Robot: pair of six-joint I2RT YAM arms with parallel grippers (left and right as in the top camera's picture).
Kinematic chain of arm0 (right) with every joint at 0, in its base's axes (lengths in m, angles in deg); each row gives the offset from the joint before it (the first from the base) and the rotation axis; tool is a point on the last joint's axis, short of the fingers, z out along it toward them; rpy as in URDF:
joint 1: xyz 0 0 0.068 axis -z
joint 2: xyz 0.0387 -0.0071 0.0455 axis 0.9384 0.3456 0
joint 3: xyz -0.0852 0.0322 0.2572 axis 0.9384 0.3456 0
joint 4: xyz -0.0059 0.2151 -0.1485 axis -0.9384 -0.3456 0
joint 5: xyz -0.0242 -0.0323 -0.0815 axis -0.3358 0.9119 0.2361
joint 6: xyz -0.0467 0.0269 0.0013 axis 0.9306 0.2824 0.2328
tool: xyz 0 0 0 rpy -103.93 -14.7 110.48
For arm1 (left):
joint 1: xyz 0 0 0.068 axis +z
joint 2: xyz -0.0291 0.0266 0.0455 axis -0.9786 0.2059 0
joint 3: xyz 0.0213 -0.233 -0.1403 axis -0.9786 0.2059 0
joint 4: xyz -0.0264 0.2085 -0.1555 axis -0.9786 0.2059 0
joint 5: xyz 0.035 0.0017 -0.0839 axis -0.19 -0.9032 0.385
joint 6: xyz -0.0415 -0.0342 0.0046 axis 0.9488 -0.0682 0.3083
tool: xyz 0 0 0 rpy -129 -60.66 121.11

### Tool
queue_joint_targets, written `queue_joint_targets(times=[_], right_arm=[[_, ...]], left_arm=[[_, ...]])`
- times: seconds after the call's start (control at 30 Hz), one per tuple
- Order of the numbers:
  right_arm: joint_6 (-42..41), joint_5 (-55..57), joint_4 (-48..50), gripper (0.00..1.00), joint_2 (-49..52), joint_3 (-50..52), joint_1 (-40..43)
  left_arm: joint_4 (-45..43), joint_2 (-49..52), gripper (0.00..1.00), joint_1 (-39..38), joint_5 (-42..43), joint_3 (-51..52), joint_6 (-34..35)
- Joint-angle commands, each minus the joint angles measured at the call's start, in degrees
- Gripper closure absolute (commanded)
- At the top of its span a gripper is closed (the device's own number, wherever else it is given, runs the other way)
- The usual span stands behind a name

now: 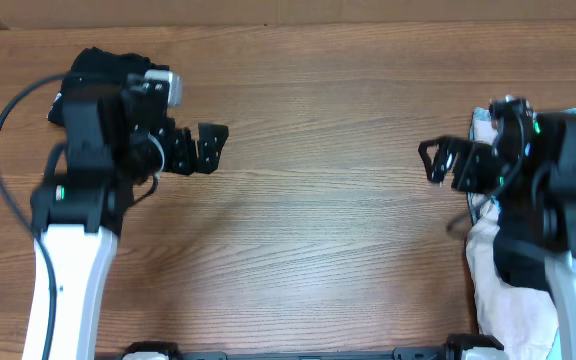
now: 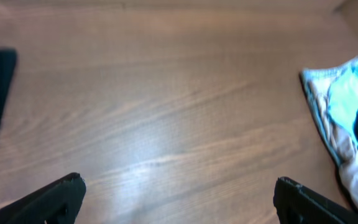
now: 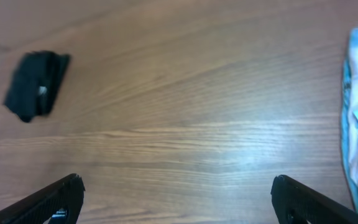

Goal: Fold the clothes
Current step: 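Reach the right gripper into the clothes pile and grasp the black T-shirt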

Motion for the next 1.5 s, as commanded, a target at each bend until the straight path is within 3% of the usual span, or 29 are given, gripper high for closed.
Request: queue_joint_targets(times=[0.0,0.13,0.3,0.57,0.63,0.7,1.0,1.1,1.2,1.23,1.47], right_arm=[[1.31,0.70,-2.05,0.00,8.39,-5.86,1.92],[-0.11,2.91,-1.29,0.00,15.15,-6.97,2.45],[-11.54,17.05,-1.53,0.00,20.61,-6.97,8.83],[-11.47,19.54,-4.61,0.00,30.05,-6.93,25.22],[-10.78,18.75,-6.19,0.14,32.72,-6.93,27.85],[-9.77,17.42,-8.22,0.21,35.10,-6.93,29.31],[-8.00,14.97,-8.79,0.23,37.75,-1.86,26.97],[-9.60,17.18,-4.98,0.39,37.75,1.84,26.60],[-9.51,17.92,-4.85,0.77,37.51,1.49,27.17],[-9.11,17.90,-5.35,0.82,37.29,0.48,27.52],[-7.08,17.31,-12.68,0.86,33.79,-13.29,28.50]], left_arm=[[5.03,4.85,0.00,0.31,2.16,-6.51,-9.09],[8.04,6.78,0.00,0.31,2.25,-8.57,-16.09],[8.07,6.78,0.00,0.31,2.19,-8.57,-16.15],[8.11,6.78,0.00,0.31,2.19,-8.57,-16.15],[8.11,6.78,0.00,0.31,2.19,-8.57,-16.15],[8.09,6.78,0.00,0.31,2.16,-8.57,-16.17],[7.23,6.78,0.00,0.31,2.19,-8.57,-16.13],[7.87,6.78,0.00,0.31,2.19,-8.57,-16.13],[8.00,6.78,0.00,0.31,2.16,-8.57,-16.13],[7.85,6.78,0.00,0.31,2.19,-8.57,-16.13],[6.60,6.78,0.00,0.31,2.21,-8.57,-16.13]])
